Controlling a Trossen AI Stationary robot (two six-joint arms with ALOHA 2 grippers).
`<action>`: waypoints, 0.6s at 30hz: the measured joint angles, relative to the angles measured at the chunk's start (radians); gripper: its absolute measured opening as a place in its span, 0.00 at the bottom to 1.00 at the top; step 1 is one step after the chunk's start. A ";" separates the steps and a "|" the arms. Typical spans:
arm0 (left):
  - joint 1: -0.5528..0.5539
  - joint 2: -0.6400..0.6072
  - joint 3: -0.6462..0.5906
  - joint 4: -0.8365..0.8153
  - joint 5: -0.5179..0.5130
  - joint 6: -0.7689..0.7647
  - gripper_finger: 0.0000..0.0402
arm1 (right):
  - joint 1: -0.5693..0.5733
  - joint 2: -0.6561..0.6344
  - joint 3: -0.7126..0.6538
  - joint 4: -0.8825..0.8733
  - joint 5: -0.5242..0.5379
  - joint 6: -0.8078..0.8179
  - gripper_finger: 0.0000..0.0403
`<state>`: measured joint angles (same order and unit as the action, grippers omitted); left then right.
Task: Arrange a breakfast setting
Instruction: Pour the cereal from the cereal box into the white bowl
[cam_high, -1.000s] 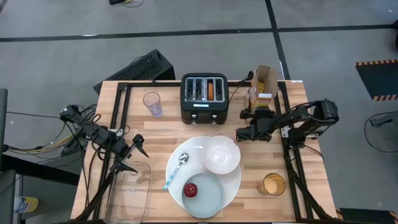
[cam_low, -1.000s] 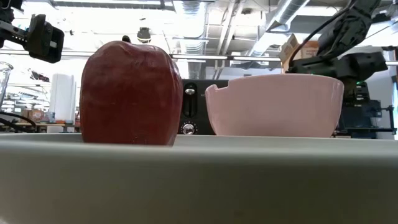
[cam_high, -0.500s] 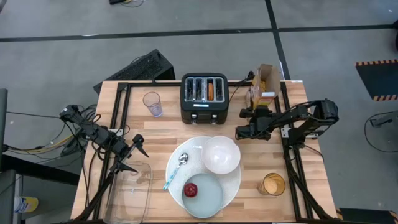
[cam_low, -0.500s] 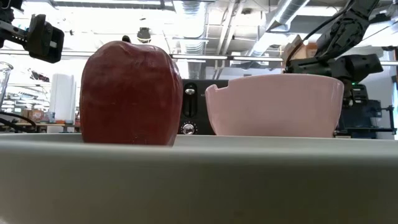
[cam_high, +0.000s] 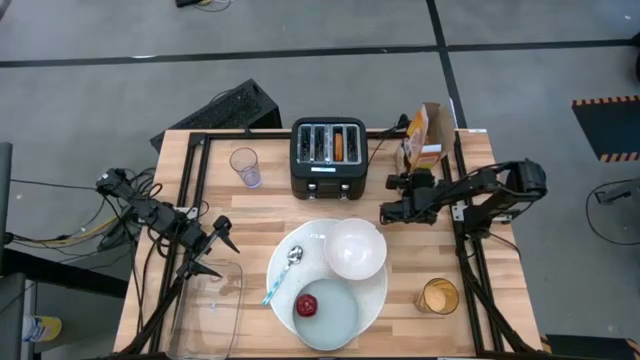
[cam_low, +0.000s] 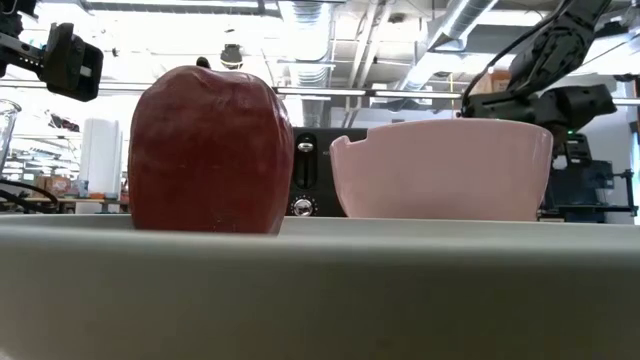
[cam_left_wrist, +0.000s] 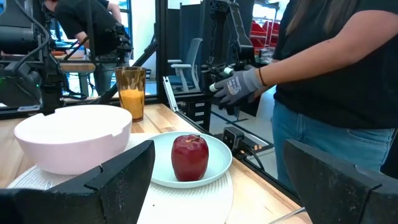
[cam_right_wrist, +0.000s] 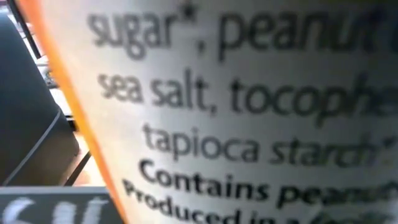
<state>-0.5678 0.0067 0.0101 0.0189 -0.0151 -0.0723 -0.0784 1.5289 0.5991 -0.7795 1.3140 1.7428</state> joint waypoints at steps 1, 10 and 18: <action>0.000 0.000 0.000 0.000 0.000 0.000 0.84 | 0.002 -0.004 0.000 -0.006 -0.003 0.000 0.46; 0.000 0.000 0.000 0.000 0.000 0.000 0.84 | 0.055 -0.064 0.000 -0.113 -0.039 0.001 0.45; 0.000 0.000 0.000 0.000 0.000 0.000 0.84 | 0.113 -0.164 0.000 -0.245 -0.093 -0.028 0.45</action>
<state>-0.5678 0.0065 0.0101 0.0189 -0.0151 -0.0723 0.0342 1.3648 0.5991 -1.0248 1.2214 1.7146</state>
